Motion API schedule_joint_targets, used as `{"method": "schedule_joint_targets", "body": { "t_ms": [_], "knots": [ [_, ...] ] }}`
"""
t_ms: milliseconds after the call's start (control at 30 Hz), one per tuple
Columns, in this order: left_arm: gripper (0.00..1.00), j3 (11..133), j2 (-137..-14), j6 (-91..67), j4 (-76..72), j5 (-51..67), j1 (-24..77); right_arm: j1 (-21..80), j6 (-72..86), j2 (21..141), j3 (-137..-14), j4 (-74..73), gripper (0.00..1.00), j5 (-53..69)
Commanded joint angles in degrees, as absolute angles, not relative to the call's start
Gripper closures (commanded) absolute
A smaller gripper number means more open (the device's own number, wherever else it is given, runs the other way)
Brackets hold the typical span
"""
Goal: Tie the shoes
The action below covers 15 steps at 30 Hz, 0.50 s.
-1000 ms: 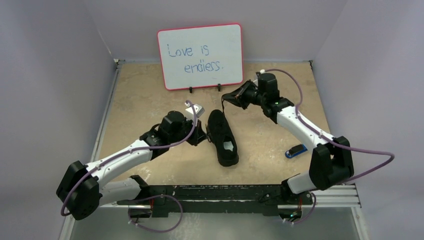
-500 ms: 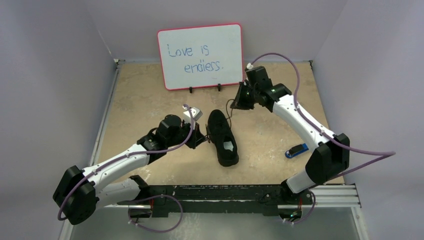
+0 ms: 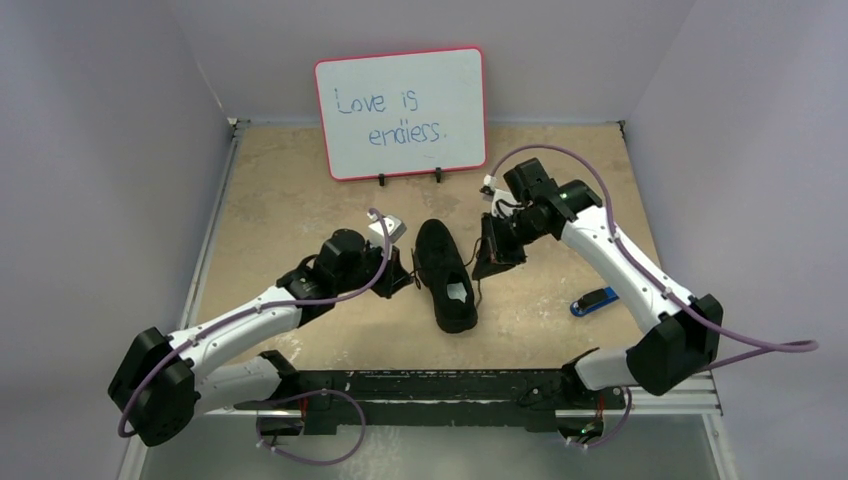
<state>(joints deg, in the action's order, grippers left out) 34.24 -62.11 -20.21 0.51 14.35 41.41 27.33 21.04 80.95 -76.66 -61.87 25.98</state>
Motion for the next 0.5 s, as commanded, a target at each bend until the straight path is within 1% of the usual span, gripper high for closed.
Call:
{"method": "schedule_joint_targets", "body": {
  "t_ms": [0, 133, 233, 267, 300, 367, 467],
  "knots": [
    [1.00, 36.01, -62.67, -20.84, -3.20, 15.76, 41.71, 26.40, 40.73, 77.06, -73.75, -39.04, 1.00, 39.37],
    [1.00, 35.95, -63.59, -21.53, -4.89, 16.37, 41.71, 25.06, 57.00, 75.73, -69.42, -14.88, 1.00, 33.44],
    [1.00, 35.50, -63.81, -21.24, -6.20, 16.43, 41.70, 25.05, 68.26, 73.84, -61.26, 8.53, 1.00, 24.23],
    [1.00, 35.34, -63.69, -20.98, -6.65, 16.34, 41.71, 25.27, 70.30, 73.82, -58.93, 13.06, 1.00, 21.46],
    [1.00, 34.95, -63.52, -20.86, -7.45, 16.28, 41.69, 25.54, 70.64, 74.24, -58.16, 16.64, 1.00, 19.15],
    [1.00, 33.67, -62.68, -20.80, -9.45, 15.94, 41.72, 25.90, 69.04, 76.43, -59.39, 16.93, 1.00, 16.15],
    [1.00, 31.03, -61.19, -21.01, -13.99, 15.38, 41.72, 27.13, 64.76, 82.41, -62.40, 18.09, 1.00, 19.17]
  ]
}}
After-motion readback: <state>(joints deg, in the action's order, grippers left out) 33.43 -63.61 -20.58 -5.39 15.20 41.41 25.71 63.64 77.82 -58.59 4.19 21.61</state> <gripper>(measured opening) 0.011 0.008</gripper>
